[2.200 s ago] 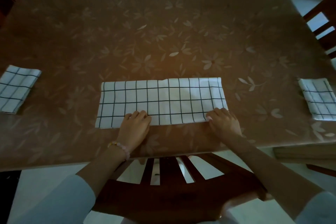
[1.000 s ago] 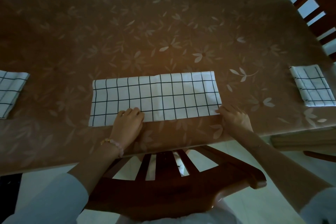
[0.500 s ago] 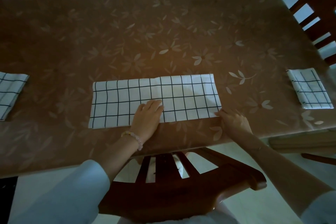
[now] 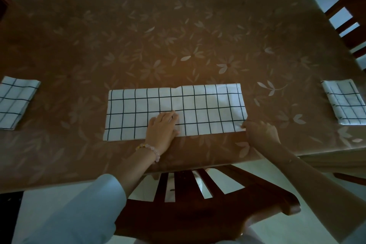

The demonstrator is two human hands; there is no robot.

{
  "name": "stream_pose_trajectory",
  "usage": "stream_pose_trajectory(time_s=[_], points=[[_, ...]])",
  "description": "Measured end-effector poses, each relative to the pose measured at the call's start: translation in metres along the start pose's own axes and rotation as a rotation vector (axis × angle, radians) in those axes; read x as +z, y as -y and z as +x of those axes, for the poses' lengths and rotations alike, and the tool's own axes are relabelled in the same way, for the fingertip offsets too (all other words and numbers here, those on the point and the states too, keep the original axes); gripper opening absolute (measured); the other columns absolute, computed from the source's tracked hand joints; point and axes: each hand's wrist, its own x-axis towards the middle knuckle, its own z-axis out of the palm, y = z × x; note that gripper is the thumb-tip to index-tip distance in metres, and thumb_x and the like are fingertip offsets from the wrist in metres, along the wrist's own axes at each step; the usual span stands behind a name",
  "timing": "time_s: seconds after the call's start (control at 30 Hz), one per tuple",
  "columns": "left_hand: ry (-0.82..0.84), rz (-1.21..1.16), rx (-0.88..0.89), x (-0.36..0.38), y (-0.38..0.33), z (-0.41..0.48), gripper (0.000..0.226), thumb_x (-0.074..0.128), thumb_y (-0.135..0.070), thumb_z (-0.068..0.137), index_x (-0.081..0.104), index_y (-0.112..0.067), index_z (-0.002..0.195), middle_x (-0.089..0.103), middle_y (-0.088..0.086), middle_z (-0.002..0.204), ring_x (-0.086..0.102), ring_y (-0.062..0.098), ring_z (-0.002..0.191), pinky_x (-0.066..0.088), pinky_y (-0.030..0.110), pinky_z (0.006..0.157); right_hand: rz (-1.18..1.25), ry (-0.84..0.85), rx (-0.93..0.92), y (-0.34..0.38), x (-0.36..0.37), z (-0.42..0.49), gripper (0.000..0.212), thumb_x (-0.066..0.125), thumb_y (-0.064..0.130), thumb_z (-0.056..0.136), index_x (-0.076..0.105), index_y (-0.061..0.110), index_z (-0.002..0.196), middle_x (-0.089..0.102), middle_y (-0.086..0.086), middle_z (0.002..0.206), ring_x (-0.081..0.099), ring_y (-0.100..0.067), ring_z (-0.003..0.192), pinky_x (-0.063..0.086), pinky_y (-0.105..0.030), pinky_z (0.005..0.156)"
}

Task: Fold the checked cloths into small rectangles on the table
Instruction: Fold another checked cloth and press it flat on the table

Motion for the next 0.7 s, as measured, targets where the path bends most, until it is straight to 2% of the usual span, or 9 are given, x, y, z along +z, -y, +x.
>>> stream_pose_trajectory(time_s=[0.07,0.13,0.23,0.33,0.4,0.47,0.53,0.63,0.7], points=[[0.014,-0.002,-0.016,0.0,-0.001,0.001,0.051,0.053,-0.036,0.092,0.038,-0.021,0.138,0.033,-0.004,0.148,0.026,0.018,0.138,0.027,0.04,0.108,-0.027,0.043,0.016,0.012,-0.01,0.009,0.026,0.055,0.01,0.089,0.071,0.023,0.104,0.067,0.005,0.11,0.065,-0.016,0.093,0.048,-0.027,0.082],[0.021,-0.005,-0.024,-0.001,-0.001,0.002,0.051,0.053,-0.036,0.091,0.039,-0.022,0.137,0.033,-0.004,0.148,0.026,0.018,0.138,0.027,0.041,0.108,0.092,0.005,0.018,0.031,-0.014,0.019,0.029,0.052,0.007,0.09,0.069,0.022,0.109,0.063,0.005,0.117,0.061,-0.016,0.103,0.048,-0.028,0.085],[0.016,0.007,-0.026,-0.002,-0.001,0.002,0.05,0.054,-0.036,0.091,0.039,-0.022,0.137,0.034,-0.004,0.148,0.027,0.018,0.137,0.027,0.041,0.108,0.288,0.033,-0.062,0.073,-0.005,0.032,0.036,0.049,0.002,0.09,0.062,0.017,0.119,0.059,0.001,0.124,0.055,-0.017,0.113,0.048,-0.032,0.093],[0.011,-0.002,-0.04,-0.003,-0.003,0.0,0.05,0.054,-0.037,0.09,0.04,-0.022,0.136,0.037,-0.003,0.146,0.03,0.019,0.136,0.028,0.04,0.107,0.363,-0.093,-0.258,0.113,0.019,0.039,0.044,0.064,-0.01,0.074,0.064,0.007,0.115,0.065,-0.009,0.115,0.063,-0.025,0.105,0.054,-0.039,0.088],[0.007,0.006,-0.048,-0.004,-0.004,-0.001,0.052,0.054,-0.038,0.09,0.039,-0.022,0.136,0.04,-0.003,0.144,0.032,0.019,0.135,0.028,0.038,0.106,0.342,-0.132,-0.366,0.13,0.033,0.043,0.042,0.068,-0.008,0.069,0.066,0.002,0.109,0.068,-0.013,0.109,0.066,-0.027,0.101,0.053,-0.037,0.088],[0.011,0.011,-0.053,-0.004,-0.005,0.0,0.055,0.053,-0.037,0.091,0.034,-0.023,0.14,0.038,-0.004,0.145,0.032,0.017,0.135,0.027,0.037,0.107,0.287,-0.109,-0.431,0.141,0.04,0.045,0.035,0.05,0.006,0.081,0.064,0.001,0.113,0.065,-0.014,0.116,0.063,-0.027,0.109,0.049,-0.037,0.093],[0.014,0.003,-0.054,-0.004,-0.004,0.0,0.058,0.051,-0.033,0.092,0.027,-0.024,0.145,0.033,-0.005,0.148,0.029,0.016,0.136,0.024,0.036,0.109,0.225,-0.068,-0.434,0.143,0.046,0.048,0.045,0.035,0.018,0.085,0.062,0.002,0.118,0.062,-0.014,0.124,0.058,-0.027,0.117,0.046,-0.042,0.096],[0.036,0.008,-0.04,-0.004,-0.003,0.0,0.061,0.05,-0.034,0.093,0.023,-0.024,0.147,0.03,-0.005,0.15,0.027,0.017,0.137,0.023,0.037,0.109,0.116,-0.041,-0.436,0.14,0.056,0.049,0.05,0.029,0.024,0.09,0.054,0.004,0.129,0.051,-0.011,0.137,0.048,-0.025,0.128,0.041,-0.044,0.104],[0.061,0.031,-0.025,-0.008,-0.001,0.003,0.059,0.05,-0.038,0.091,0.028,-0.024,0.144,0.033,-0.006,0.147,0.031,0.018,0.133,0.028,0.038,0.105,0.088,-0.021,-0.426,0.138,0.063,0.046,0.051,0.023,0.027,0.096,0.046,0.007,0.136,0.043,-0.009,0.145,0.039,-0.023,0.135,0.029,-0.044,0.111]])
